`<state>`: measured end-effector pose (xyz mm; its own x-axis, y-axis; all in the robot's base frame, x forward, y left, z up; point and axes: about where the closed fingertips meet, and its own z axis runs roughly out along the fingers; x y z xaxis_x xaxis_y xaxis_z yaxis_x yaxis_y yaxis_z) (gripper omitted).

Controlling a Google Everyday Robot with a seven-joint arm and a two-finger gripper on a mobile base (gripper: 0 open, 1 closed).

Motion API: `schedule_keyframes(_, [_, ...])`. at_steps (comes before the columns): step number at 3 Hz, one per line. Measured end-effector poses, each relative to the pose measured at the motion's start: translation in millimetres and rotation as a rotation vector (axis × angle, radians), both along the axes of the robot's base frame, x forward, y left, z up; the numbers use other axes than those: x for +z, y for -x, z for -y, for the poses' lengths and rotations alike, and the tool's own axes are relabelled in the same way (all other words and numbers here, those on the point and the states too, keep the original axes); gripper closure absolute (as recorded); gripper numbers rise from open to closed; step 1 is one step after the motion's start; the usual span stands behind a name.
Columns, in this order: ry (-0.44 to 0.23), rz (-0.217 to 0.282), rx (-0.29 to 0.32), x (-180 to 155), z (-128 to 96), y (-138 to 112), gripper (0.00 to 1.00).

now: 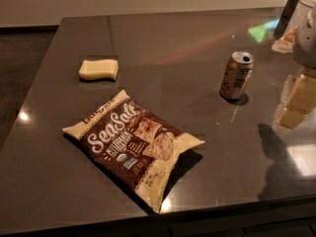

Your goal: Pick brown chip bag

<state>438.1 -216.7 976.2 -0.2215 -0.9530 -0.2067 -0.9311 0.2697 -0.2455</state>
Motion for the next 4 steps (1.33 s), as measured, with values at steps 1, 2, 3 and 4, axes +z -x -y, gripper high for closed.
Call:
schedule_keyframes(1, [0.000,0.000,0.000,0,0,0,0.00])
schedule_keyframes(2, [-0.037,0.003,0.015,2,-11,-8,0.00])
schedule_keyframes(3, [-0.114,-0.014,0.049,10,-45,-22,0.00])
schedule_keyframes(4, [-0.185,-0.043,0.117,21,-94,-28,0.00])
